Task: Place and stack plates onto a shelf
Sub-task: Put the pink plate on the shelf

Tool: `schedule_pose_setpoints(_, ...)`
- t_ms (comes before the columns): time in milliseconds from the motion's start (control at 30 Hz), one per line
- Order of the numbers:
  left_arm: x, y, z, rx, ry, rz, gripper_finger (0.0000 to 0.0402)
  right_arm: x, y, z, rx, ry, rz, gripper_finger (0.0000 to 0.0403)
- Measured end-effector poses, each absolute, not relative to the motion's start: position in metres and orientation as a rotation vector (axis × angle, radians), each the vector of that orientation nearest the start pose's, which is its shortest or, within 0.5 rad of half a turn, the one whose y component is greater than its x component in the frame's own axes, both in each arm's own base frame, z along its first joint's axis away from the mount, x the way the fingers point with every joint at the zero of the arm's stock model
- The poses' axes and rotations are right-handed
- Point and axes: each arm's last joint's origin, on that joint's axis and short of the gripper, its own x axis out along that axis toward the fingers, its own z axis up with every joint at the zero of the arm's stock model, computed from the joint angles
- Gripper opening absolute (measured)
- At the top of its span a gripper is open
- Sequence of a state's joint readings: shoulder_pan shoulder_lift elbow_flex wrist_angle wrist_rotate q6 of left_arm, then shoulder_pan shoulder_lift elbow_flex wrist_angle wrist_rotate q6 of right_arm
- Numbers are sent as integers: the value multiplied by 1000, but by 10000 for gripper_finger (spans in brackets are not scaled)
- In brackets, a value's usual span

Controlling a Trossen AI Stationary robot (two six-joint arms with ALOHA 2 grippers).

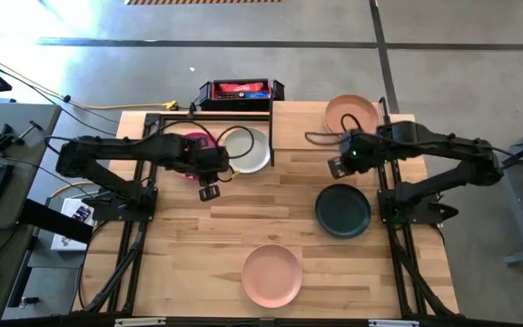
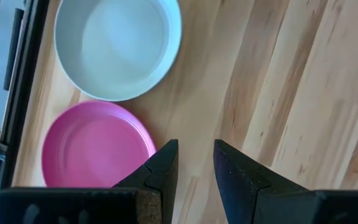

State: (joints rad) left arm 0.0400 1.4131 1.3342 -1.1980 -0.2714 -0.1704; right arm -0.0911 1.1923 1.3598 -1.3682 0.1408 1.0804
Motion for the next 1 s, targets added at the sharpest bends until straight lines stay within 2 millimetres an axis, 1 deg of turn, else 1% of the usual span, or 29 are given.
schedule_pose_setpoints(167,262,26,304,10,1288,385,90,189,-3,359,833,966,-789,83)
schedule_pose_setpoints(267,266,33,298,-2,1312,405,90,189,4,359,799,950,-791,83)
schedule_pose_setpoints(533,277,50,280,-32,1380,450,90,190,6,361,738,885,-825,83)
schedule_pose_setpoints(667,286,58,269,-24,1406,449,90,190,6,361,698,897,-808,83)
schedule_pose_setpoints(767,293,61,259,-2,1437,402,90,190,6,361,676,906,-795,83)
schedule_pose_setpoints(1000,312,64,230,22,1499,197,90,190,6,361,614,929,-760,83)
